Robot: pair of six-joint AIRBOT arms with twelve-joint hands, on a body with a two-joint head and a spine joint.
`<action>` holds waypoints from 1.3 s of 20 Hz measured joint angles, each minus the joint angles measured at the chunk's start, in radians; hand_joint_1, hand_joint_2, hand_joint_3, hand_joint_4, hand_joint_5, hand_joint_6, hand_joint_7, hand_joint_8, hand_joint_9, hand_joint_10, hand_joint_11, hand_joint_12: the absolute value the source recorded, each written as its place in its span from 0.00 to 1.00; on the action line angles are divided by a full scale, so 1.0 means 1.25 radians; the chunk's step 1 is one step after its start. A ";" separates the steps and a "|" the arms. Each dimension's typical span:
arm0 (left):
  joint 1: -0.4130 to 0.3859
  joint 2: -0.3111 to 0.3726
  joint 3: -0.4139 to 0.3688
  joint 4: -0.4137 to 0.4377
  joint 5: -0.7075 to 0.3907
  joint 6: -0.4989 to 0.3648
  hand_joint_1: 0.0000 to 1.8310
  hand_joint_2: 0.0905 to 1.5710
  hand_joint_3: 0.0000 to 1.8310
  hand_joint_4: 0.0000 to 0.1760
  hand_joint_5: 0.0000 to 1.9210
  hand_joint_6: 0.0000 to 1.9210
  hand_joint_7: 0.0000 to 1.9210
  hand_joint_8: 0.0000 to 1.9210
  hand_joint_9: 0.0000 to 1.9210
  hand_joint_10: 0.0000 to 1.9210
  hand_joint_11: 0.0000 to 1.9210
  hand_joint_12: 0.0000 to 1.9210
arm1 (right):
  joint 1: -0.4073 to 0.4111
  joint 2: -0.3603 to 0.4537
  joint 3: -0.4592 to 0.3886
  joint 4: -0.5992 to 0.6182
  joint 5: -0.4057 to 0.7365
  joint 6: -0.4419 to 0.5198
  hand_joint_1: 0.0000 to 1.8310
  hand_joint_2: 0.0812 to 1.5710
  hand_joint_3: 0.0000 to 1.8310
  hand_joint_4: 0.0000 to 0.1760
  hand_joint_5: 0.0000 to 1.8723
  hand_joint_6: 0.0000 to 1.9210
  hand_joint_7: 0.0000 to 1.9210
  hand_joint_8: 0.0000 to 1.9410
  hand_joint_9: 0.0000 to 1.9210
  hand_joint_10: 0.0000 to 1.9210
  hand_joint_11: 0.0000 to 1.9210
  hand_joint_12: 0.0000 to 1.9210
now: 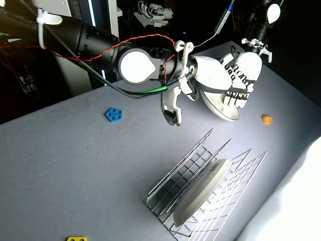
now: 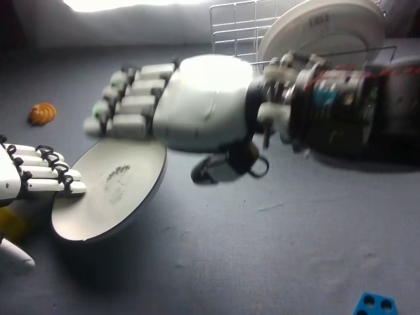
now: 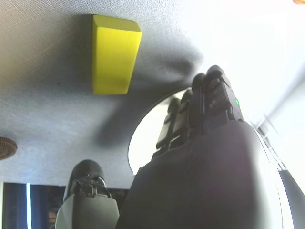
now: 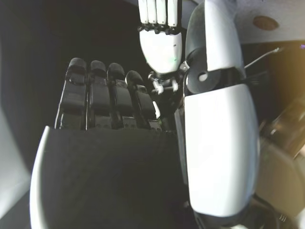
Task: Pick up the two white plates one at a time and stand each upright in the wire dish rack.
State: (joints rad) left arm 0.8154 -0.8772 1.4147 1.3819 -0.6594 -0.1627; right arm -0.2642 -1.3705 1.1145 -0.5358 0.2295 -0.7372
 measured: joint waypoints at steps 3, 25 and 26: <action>0.000 0.000 0.002 0.000 -0.001 0.000 0.00 0.63 0.00 0.00 0.00 0.00 0.00 0.00 0.00 0.00 0.00 0.00 | -0.022 -0.039 0.015 0.000 -0.043 -0.001 0.62 0.51 0.00 0.00 0.00 0.00 0.00 0.00 0.00 0.00 0.00 0.00; 0.000 -0.003 0.006 -0.002 -0.002 0.000 0.00 0.62 0.00 0.00 0.00 0.00 0.00 0.00 0.00 0.00 0.00 0.00 | -0.056 -0.195 0.170 0.052 0.001 -0.013 0.73 0.64 0.01 0.00 0.00 0.00 0.00 0.00 0.00 0.00 0.00 0.00; 0.000 -0.003 0.006 -0.002 -0.002 0.000 0.00 0.63 0.00 0.00 0.00 0.00 0.00 0.00 0.00 0.00 0.00 0.00 | -0.056 -0.197 0.172 0.052 0.004 -0.013 0.73 0.64 0.01 0.00 0.00 0.00 0.00 0.00 0.00 0.00 0.00 0.00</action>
State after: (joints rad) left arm 0.8150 -0.8806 1.4220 1.3800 -0.6621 -0.1627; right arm -0.3347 -1.6173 1.3293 -0.4709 0.2348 -0.7540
